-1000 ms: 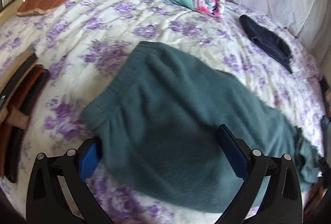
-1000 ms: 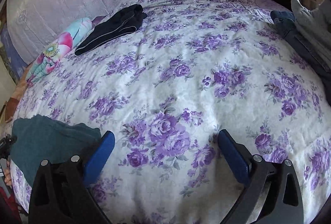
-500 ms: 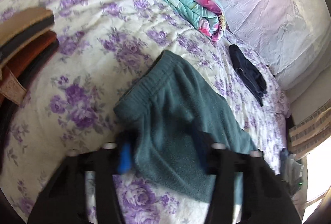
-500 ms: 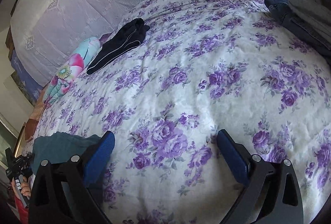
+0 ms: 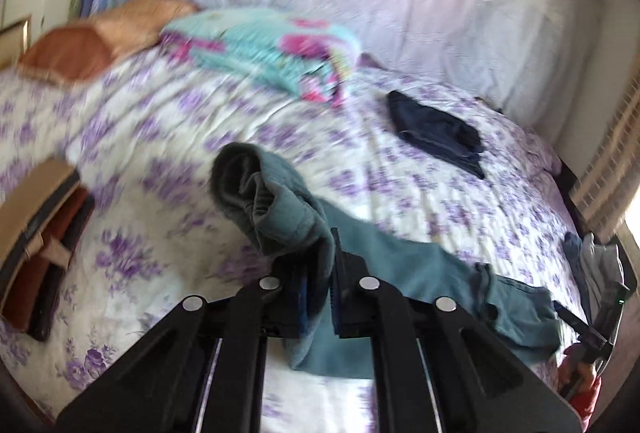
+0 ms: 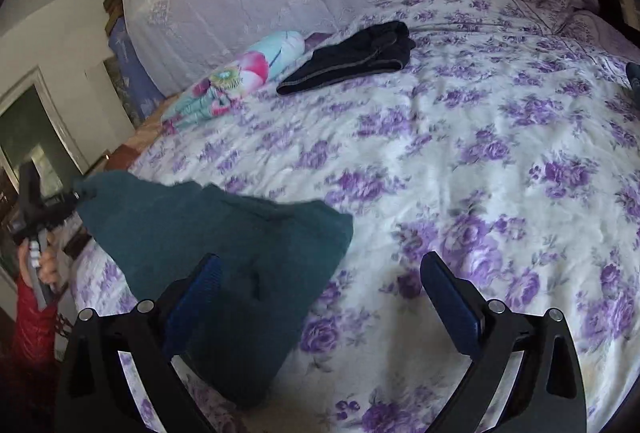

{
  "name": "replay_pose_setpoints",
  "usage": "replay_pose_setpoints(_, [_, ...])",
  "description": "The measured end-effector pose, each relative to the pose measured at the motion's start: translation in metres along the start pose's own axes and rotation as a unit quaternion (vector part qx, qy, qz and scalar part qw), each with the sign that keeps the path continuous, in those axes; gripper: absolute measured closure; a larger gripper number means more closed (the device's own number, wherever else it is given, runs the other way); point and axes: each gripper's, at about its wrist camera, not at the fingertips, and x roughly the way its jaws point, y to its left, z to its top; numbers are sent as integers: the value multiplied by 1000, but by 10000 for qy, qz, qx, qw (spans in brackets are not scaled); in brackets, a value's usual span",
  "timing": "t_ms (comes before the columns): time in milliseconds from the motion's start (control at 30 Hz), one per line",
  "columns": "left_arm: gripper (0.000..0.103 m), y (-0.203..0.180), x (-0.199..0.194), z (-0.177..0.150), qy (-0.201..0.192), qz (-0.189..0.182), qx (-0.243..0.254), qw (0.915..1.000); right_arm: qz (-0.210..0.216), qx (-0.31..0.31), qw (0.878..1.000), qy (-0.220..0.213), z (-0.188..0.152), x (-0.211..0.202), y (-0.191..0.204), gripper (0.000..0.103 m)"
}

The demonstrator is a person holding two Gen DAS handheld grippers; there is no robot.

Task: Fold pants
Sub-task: 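Grasp the teal pants waistband end with the left gripper and fold it over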

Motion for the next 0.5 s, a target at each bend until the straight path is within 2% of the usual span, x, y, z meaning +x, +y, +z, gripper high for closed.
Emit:
replay_pose_setpoints(67, [96, -17, -11, 3, -142, -59, 203, 9997, -231, -198, 9995, -52, -1, -1, 8, 3])
replay_pose_setpoints(233, [96, -65, -28, 14, -349, -274, 737, 9963, -140, 32, 9998, 150, 0, 7, -5, 3])
replay_pose_setpoints(433, [96, -137, -33, 18, -448, -631, 1446, 9865, -889, -530, 9935, 467, -2, 20, 18, 3])
replay_pose_setpoints(500, [96, -167, -30, 16, -404, -862, 1694, 9809, -910, -547, 9933, 448, -4, 19, 19, 3])
